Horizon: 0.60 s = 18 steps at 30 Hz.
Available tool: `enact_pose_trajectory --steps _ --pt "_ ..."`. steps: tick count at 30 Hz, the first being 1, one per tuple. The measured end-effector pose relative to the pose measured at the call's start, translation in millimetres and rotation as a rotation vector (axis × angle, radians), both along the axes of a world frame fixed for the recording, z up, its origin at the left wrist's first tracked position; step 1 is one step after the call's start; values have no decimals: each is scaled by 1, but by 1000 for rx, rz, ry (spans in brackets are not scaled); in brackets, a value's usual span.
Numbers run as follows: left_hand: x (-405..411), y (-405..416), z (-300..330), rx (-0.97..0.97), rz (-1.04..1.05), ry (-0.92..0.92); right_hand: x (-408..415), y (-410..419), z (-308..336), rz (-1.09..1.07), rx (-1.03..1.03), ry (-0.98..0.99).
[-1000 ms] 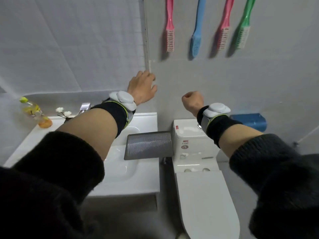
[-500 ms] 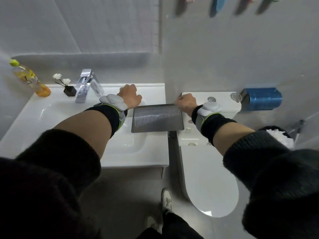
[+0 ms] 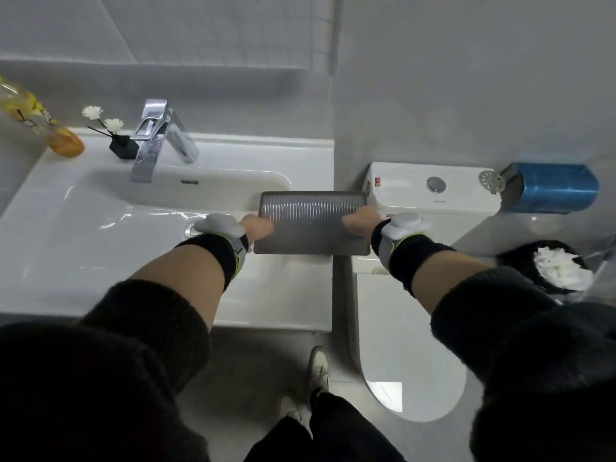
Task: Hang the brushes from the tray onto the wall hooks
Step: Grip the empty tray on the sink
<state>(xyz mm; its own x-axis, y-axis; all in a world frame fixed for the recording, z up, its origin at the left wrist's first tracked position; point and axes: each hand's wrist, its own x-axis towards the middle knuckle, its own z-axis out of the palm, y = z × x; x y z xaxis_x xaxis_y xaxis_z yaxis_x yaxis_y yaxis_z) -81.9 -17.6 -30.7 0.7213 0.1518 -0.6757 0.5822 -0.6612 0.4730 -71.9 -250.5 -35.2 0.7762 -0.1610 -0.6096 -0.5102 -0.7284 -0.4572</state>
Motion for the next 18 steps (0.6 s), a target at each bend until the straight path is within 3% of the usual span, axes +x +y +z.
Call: enact_pose_trajectory --steps 6,11,18 --pt "22 10 4 -114 100 -4 26 2 4 21 -24 -24" --pt "51 24 18 -61 141 -108 51 15 9 -30 37 -96" --pt "93 50 17 -19 151 -113 85 45 3 -81 90 -145"
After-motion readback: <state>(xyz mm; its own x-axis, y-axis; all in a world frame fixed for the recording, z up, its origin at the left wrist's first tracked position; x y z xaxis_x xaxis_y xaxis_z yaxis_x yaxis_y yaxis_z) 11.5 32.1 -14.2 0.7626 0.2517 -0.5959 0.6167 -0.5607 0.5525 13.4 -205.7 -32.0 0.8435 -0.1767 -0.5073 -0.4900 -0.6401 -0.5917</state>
